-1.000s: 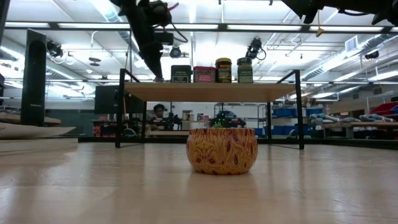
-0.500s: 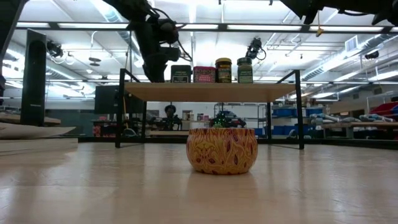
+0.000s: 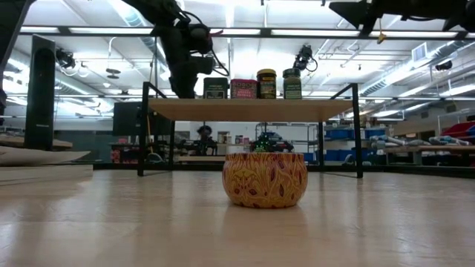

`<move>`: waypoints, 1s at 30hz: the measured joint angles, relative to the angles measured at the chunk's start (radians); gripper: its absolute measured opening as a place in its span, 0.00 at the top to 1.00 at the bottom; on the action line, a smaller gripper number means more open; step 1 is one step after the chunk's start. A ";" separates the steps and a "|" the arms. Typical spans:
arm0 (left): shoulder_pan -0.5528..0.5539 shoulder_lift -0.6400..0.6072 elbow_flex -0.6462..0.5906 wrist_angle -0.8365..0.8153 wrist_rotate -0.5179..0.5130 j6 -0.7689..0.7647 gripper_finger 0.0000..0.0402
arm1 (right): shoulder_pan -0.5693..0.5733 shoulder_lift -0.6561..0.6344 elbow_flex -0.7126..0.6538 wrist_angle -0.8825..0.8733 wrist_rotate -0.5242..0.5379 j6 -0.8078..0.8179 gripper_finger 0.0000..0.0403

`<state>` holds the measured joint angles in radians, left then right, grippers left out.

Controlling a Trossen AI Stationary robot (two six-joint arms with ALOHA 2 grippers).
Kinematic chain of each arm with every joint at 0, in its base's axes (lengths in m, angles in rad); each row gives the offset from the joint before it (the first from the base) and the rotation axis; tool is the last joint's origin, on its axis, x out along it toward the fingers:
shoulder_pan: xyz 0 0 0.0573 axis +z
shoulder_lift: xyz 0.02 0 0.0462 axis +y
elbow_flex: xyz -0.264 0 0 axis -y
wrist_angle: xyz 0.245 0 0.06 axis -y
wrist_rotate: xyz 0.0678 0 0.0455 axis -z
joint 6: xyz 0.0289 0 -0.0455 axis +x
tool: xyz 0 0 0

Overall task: Shelf spices
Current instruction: Remove the brown seasoning bottle from the shelf

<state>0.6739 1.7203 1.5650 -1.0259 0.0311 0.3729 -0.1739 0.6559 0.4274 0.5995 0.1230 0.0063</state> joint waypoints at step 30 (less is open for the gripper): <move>-0.676 -0.191 0.015 -0.142 -0.112 -0.417 0.56 | 0.076 0.037 0.000 0.067 -0.049 0.082 0.08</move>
<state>-0.0024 1.5291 1.5801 -1.1679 -0.0809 -0.0444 -0.0978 0.6932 0.4274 0.6666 0.0742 0.0883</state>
